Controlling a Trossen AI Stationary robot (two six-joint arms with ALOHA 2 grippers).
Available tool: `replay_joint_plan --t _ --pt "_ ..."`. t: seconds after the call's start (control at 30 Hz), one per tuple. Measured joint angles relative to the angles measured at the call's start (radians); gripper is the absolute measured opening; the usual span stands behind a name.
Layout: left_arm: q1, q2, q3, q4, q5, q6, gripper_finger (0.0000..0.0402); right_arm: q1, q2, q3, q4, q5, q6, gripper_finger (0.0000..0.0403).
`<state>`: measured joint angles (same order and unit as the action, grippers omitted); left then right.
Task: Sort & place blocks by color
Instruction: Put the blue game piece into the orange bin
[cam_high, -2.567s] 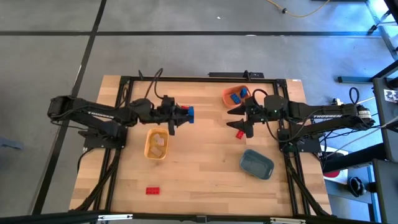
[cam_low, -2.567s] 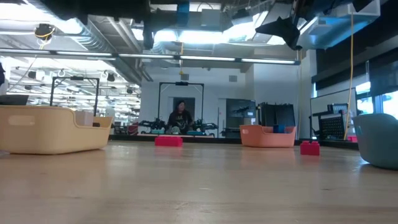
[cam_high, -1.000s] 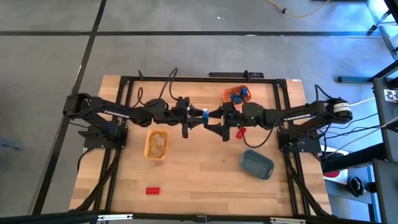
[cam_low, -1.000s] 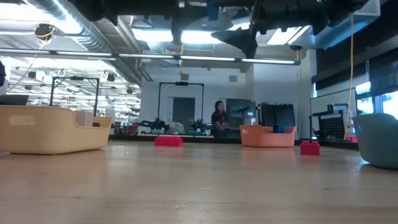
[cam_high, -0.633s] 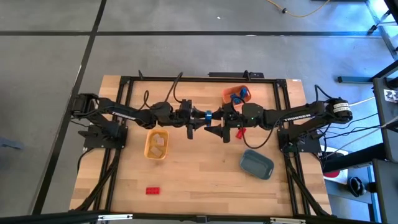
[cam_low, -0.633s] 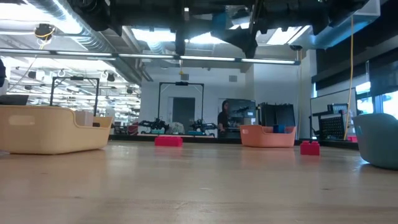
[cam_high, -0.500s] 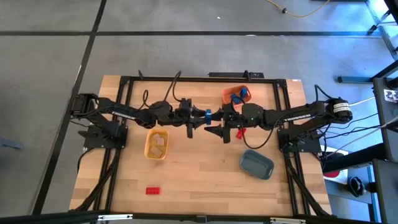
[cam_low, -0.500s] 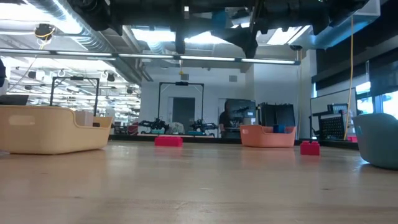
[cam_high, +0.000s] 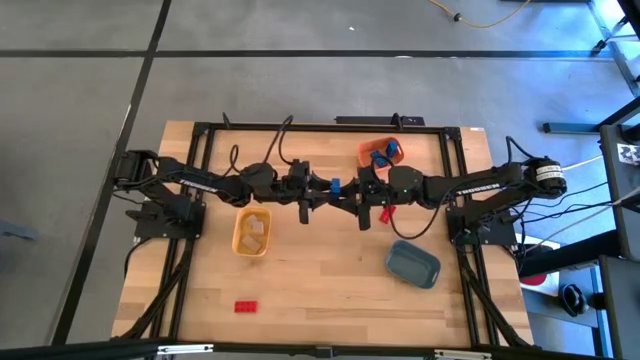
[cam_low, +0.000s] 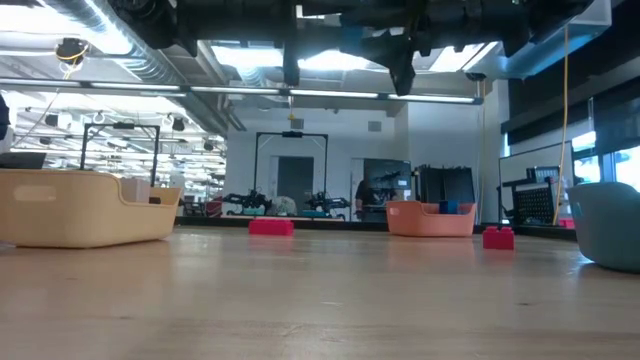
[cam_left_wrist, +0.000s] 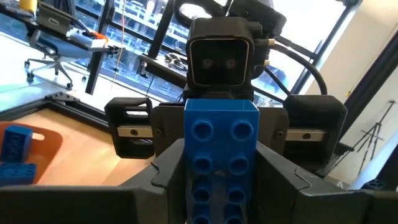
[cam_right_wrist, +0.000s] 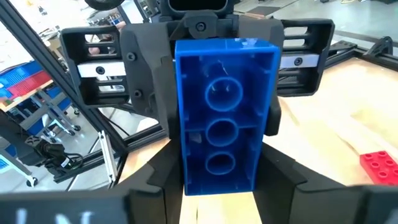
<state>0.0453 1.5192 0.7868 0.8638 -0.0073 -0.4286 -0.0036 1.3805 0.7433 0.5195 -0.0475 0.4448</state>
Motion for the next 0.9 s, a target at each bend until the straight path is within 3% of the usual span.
replay_joint_plan --t 0.2,0.47,0.57,0.7,0.8,0.9 --pt "0.016 -0.030 0.000 -0.049 0.023 -0.009 0.0201 -0.016 -0.053 0.000 -0.114 -0.003 -0.020 0.0142" --pt "0.095 -0.280 0.000 -0.454 0.157 -0.033 0.0225 -0.095 -0.262 0.000 -0.424 0.000 -0.134 0.0142" --pt "0.088 -0.388 -0.020 -0.546 0.123 -0.004 0.0224 -0.137 -0.325 0.000 -0.508 0.000 -0.141 0.0142" --pt "0.036 -0.516 -0.093 -0.524 -0.028 0.032 0.0224 -0.183 -0.383 0.000 -0.580 -0.009 -0.140 0.0142" --pt "-0.007 -0.584 -0.172 -0.451 -0.138 0.045 0.0224 -0.205 -0.400 0.000 -0.593 -0.042 -0.135 0.0142" --pt "-0.032 -0.623 -0.248 -0.331 -0.163 0.043 0.0225 -0.218 -0.401 0.000 -0.588 -0.060 -0.134 0.0142"
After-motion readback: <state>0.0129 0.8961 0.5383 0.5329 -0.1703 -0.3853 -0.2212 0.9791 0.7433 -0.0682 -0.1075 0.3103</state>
